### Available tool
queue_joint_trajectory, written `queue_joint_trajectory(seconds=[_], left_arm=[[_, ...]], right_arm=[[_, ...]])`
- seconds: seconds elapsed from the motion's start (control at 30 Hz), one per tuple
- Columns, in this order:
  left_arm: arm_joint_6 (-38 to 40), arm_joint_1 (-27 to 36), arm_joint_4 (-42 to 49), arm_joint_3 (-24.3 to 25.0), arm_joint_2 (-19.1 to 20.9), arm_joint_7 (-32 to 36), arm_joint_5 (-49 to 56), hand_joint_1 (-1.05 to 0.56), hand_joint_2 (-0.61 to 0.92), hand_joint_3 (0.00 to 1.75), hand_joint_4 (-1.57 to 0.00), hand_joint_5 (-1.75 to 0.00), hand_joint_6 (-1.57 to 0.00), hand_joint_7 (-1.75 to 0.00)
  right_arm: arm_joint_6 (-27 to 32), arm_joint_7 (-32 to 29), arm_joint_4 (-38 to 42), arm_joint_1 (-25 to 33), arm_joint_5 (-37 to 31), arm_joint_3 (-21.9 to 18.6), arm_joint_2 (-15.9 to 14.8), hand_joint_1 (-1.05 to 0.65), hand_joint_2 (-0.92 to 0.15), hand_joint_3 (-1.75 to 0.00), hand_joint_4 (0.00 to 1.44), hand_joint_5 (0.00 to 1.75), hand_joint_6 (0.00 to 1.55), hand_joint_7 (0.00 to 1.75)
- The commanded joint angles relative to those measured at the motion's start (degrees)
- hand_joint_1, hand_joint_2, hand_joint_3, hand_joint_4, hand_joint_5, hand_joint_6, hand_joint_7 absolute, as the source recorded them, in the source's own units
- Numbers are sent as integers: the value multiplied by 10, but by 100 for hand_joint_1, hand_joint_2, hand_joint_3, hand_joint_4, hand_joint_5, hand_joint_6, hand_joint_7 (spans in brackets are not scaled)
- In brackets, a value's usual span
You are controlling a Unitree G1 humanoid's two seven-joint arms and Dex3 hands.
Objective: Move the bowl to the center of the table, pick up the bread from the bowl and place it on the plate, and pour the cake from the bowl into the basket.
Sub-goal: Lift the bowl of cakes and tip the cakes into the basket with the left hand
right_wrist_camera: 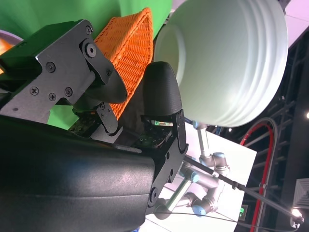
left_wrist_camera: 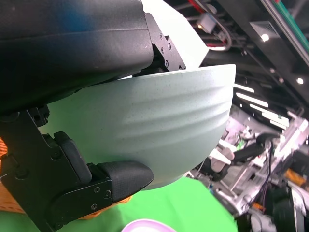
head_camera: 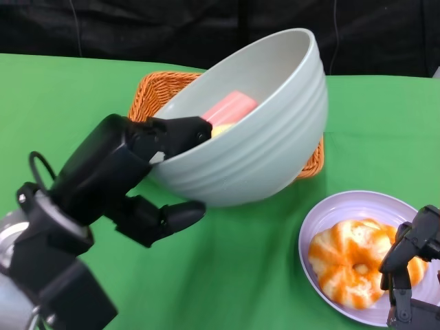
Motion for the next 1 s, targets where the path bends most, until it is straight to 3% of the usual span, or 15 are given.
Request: queue_joint_trajectory(seconds=[0.03, 0.47, 0.83, 1.0], left_arm=[[-1, -27, 30, 1, -33, 22, -7, -17, 19, 172, -105, -175, -86, -175], [4, -60, 121, 6, -120, 61, 11, -15, 23, 172, -107, -175, -85, -175], [53, -104, 197, 23, -184, 54, -59, -13, 26, 172, -99, -175, -84, -173], [112, -119, 217, 34, -225, 71, -95, -13, 22, 172, -105, -175, -89, -170]], right_arm=[[-12, -3, 3, 4, -3, 0, -4, 16, -39, -154, 91, 175, 73, 167], [-13, 0, 4, 12, 3, 6, -7, 19, -34, -161, 94, 175, 76, 164], [-13, 5, 9, 14, 13, 13, -11, 16, -33, -162, 93, 175, 76, 162], [-17, 6, 11, 16, 13, 12, -13, 16, -33, -163, 94, 175, 76, 162]])
